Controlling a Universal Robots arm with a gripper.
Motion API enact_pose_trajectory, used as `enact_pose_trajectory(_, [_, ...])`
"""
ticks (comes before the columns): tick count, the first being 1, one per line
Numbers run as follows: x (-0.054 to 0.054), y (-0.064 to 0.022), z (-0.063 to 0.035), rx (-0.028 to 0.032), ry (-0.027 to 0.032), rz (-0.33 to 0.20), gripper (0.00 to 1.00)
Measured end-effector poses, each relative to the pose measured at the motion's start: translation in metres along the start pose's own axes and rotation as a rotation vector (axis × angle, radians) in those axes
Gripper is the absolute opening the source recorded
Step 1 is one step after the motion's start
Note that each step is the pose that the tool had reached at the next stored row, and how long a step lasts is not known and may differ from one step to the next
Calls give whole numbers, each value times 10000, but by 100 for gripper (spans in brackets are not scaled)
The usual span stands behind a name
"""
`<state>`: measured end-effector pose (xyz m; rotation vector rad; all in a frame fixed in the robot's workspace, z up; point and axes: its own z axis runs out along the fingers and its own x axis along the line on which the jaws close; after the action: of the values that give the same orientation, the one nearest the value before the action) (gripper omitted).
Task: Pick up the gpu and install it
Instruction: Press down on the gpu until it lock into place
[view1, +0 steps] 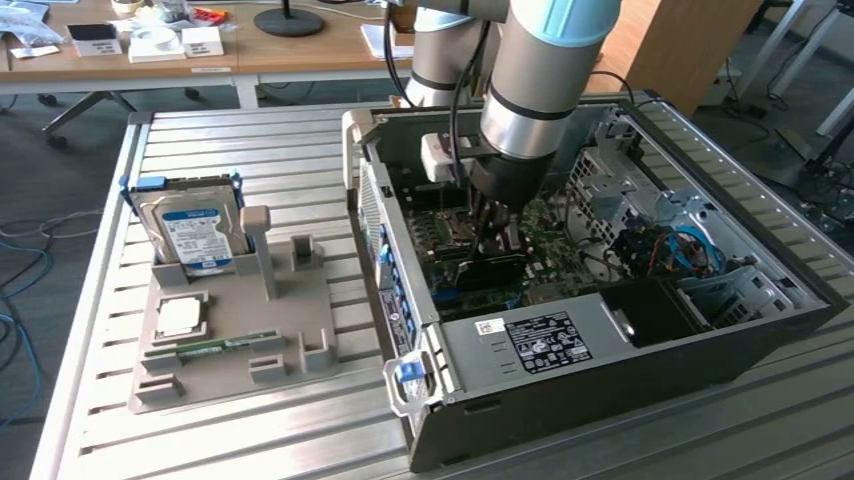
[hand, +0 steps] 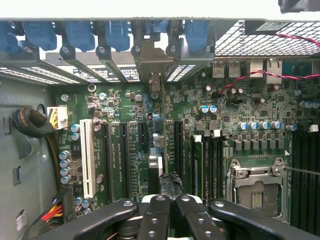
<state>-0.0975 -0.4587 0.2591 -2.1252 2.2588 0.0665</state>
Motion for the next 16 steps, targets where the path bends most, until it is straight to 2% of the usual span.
enact_pose_trajectory(10, [0, 1, -1, 1, -4, 1, 11])
enact_pose_trajectory(14, [-4, 1, -26, 8, -22, 2, 11])
enact_pose_trajectory(16, [-4, 2, -60, 2, -6, 3, 11])
